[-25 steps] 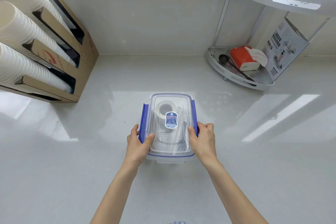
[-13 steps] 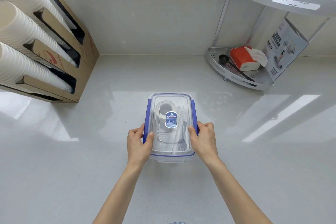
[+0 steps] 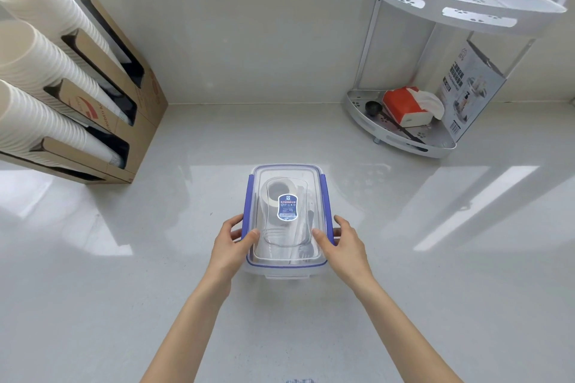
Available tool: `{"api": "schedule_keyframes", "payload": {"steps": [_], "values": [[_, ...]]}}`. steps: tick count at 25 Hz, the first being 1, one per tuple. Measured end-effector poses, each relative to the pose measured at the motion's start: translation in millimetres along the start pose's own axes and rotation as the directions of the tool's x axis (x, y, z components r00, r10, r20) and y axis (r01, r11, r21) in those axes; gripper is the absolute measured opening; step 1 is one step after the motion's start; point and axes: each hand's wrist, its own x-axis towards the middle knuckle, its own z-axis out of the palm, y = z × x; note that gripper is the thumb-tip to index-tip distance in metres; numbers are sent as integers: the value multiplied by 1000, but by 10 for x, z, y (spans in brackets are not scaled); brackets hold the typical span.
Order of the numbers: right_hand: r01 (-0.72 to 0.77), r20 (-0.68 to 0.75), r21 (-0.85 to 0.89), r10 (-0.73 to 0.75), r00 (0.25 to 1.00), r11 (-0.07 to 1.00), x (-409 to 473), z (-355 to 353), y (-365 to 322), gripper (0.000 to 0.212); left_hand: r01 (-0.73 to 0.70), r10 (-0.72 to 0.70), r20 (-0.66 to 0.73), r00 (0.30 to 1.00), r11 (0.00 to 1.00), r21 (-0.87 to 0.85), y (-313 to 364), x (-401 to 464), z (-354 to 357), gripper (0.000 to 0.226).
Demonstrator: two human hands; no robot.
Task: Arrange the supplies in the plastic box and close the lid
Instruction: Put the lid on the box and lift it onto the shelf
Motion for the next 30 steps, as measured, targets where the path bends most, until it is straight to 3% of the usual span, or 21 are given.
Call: {"api": "schedule_keyframes", "payload": {"steps": [6,10,18,24,30], "values": [[133,-87,20,-130,988,991,8,-218,-55,24,28,-15,123,992,994,-101,174,-85,66,53],[206,-153,52,-197,968,977,64,-505,-195,29,-22,50,196,979,990,-142,428,-158,201,57],[410,-354,42,-370,859,911,180,-1504,-988,42,-151,253,362,897,946,-287,1357,-239,597,37],[492,-441,-43,-459,772,869,271,-2281,-1536,36,-201,351,438,828,914,-352,2081,-275,958,41],[581,-477,12,-506,719,814,524,-2987,-2023,32,-204,408,471,782,882,-425,2722,-252,1403,34]]}}
